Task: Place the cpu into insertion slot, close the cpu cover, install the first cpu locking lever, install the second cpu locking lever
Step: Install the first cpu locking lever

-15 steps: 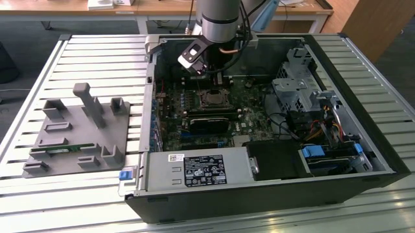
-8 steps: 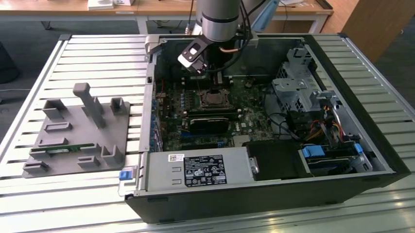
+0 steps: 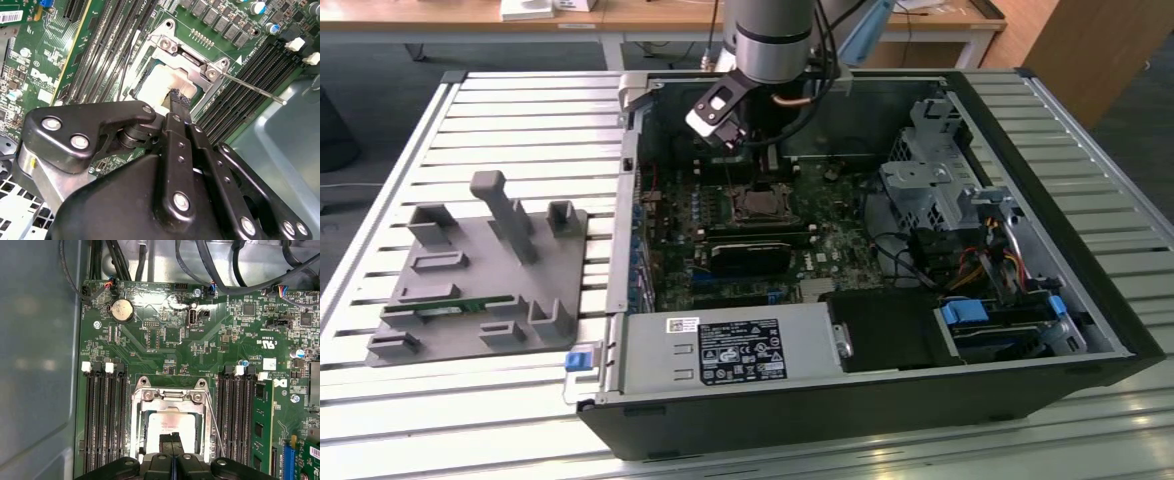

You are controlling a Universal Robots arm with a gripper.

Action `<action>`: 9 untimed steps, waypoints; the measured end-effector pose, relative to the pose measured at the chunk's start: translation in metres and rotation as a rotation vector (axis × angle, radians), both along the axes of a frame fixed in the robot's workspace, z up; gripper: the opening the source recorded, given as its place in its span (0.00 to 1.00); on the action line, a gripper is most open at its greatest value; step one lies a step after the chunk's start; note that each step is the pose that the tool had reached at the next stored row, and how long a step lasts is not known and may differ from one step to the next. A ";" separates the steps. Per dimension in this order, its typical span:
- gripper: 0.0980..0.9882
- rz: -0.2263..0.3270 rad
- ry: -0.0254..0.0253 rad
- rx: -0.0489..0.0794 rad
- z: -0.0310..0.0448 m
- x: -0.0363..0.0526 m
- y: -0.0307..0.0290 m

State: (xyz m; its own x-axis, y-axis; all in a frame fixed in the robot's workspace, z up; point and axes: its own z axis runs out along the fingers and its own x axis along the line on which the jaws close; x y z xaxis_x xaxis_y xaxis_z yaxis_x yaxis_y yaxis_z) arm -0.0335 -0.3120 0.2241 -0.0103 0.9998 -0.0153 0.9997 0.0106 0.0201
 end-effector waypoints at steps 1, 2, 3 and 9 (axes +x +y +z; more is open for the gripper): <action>0.01 0.000 0.0000 0.000 0.0007 0.0000 0.0000; 0.01 0.000 0.0000 0.000 0.0015 0.0001 0.0000; 0.01 0.000 0.0000 0.000 0.0021 0.0001 0.0000; 0.01 0.000 0.0000 0.000 0.0061 0.0001 0.0000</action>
State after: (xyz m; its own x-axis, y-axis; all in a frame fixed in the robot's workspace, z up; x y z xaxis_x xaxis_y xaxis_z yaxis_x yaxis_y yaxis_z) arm -0.0335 -0.3120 0.2302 -0.0103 0.9998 -0.0150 0.9997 0.0106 0.0201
